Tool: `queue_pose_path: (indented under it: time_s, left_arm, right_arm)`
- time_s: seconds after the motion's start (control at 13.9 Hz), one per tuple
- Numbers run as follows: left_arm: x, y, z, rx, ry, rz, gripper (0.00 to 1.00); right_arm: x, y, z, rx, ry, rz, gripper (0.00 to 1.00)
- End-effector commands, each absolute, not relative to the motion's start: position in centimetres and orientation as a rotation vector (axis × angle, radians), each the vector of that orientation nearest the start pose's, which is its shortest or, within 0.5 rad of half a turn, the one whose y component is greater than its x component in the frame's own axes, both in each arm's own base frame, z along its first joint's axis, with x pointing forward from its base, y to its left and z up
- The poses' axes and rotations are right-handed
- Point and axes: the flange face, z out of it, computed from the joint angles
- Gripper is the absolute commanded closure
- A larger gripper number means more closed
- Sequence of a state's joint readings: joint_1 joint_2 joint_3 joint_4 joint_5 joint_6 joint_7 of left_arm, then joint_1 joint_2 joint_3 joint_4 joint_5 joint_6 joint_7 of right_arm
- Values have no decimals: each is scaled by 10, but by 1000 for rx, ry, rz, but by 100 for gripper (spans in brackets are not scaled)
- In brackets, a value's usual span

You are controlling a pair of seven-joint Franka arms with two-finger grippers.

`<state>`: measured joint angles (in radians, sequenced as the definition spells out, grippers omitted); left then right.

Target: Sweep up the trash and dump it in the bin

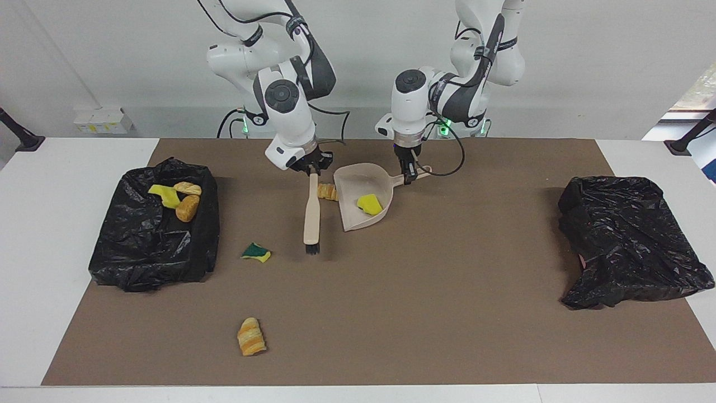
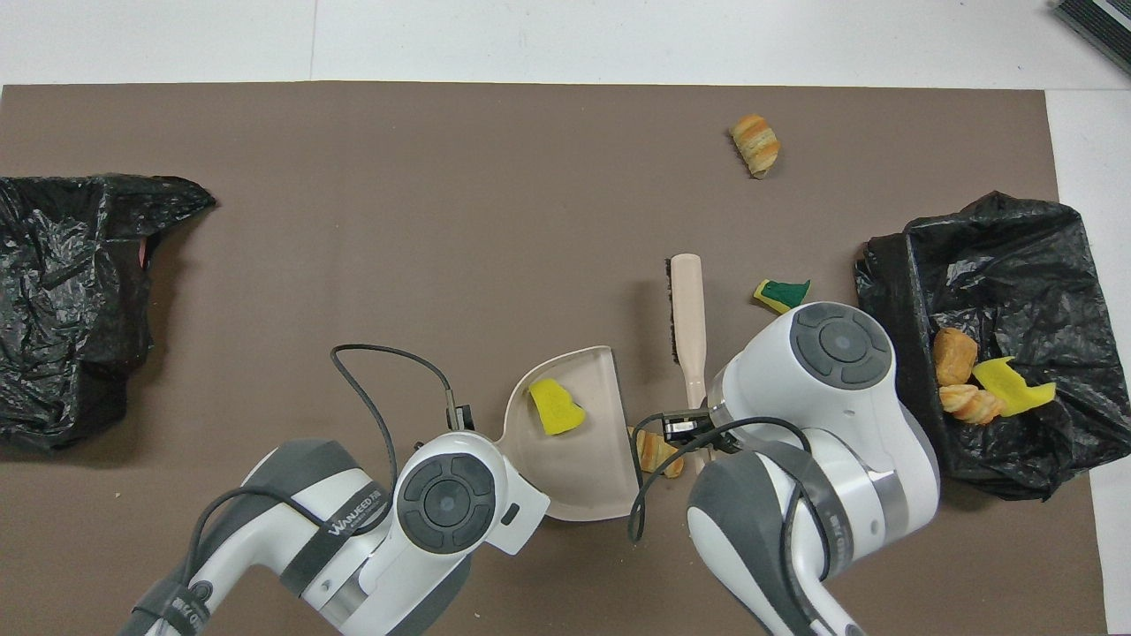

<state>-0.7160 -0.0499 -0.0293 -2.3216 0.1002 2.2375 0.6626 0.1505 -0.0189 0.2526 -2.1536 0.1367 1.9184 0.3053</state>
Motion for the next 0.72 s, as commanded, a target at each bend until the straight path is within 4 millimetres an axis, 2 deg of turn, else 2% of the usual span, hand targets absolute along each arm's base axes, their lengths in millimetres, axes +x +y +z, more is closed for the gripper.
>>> queue_pose_path:
  time_s: [0.0, 0.07, 0.22, 0.29, 0.36, 0.43, 0.58, 0.65]
  left_arm:
    - [365, -332, 356, -2259, 2043, 37, 100]
    - [366, -331, 356, -2264, 2038, 33, 100]
    - [366, -331, 356, -2264, 2038, 35, 100]
    - [367, -331, 356, -2264, 2038, 35, 100]
    - [367, -331, 356, -2267, 2036, 33, 100]
    - [367, -330, 356, -2267, 2035, 35, 100]
    - [367, -331, 356, -2269, 2035, 31, 100]
    - [367, -330, 356, -2265, 2037, 35, 100]
  right_arm:
    - [469, 184, 391, -3116, -103, 486, 100]
    - [458, 179, 391, -3117, -139, 546, 100]
    - [417, 171, 381, -3125, -179, 640, 100]
    - [393, 172, 377, -3131, -227, 652, 100]
    - [372, 182, 375, -3144, -289, 655, 100]
    - [356, 187, 372, -3146, -316, 665, 100]
    - [342, 189, 365, -3079, -264, 696, 100]
    - [335, 199, 359, -3066, -292, 693, 100]
